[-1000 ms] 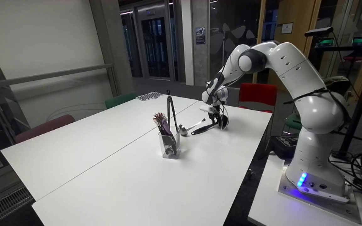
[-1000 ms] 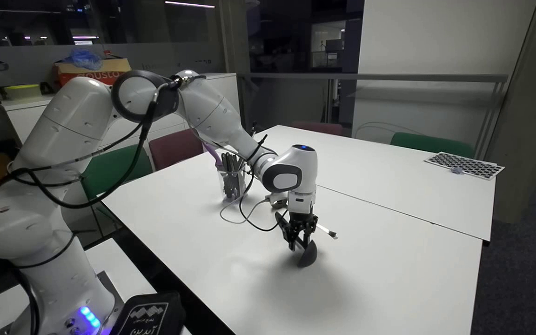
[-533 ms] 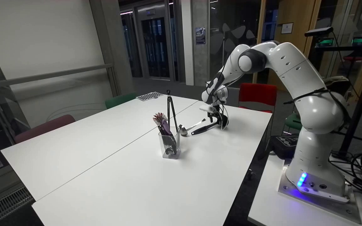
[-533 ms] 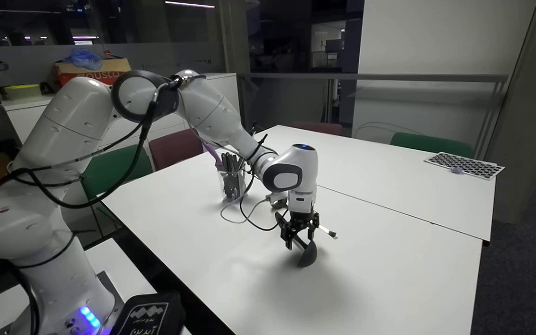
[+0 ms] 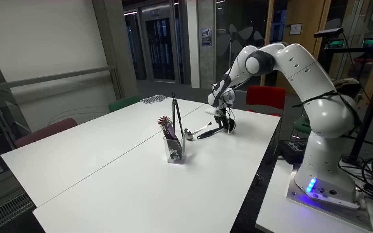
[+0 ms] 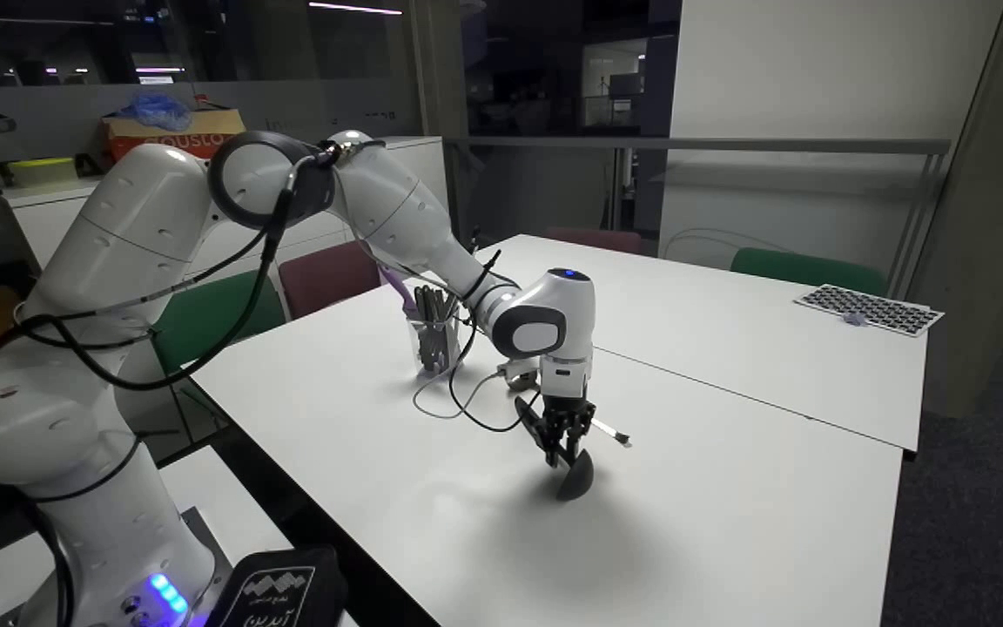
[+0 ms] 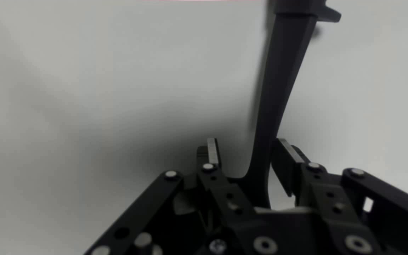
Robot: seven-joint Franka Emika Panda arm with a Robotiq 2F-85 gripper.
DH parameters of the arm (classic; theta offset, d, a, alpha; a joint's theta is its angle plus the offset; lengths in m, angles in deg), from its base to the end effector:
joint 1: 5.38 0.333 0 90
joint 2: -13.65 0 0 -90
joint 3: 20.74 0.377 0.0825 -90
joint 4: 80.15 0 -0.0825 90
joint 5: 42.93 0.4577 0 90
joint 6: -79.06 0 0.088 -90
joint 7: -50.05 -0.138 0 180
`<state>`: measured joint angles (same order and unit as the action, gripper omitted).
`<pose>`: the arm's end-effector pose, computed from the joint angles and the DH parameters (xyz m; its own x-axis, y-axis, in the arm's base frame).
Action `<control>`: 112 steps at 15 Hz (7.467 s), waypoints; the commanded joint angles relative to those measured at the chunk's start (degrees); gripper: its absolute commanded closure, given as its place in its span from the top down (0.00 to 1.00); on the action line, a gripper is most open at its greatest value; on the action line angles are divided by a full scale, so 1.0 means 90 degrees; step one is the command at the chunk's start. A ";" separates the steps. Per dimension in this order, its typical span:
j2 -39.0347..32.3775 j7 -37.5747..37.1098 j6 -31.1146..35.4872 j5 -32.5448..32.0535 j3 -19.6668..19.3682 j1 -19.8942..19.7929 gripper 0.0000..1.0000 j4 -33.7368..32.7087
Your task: Pick up the spoon and put it in the cup
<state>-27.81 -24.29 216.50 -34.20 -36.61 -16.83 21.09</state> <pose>0.6592 -0.3246 0.1184 -0.2525 -0.9652 0.0678 -0.9632 0.2575 0.0775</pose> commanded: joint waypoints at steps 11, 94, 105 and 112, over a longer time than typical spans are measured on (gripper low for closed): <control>0.0337 0.0378 -0.0035 -0.0002 -0.0024 -0.0007 0.01 0.0122; 0.3369 -0.3223 -0.0700 -1.1475 0.2221 0.1669 0.02 -0.0780; 0.3485 -0.3330 -0.0027 -1.1551 0.2185 0.1680 0.02 -0.0624; 0.3377 -0.3323 -0.0241 -1.1455 0.2209 0.1737 0.06 -0.0601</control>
<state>2.60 -54.41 214.35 -137.49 -16.70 -1.26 15.80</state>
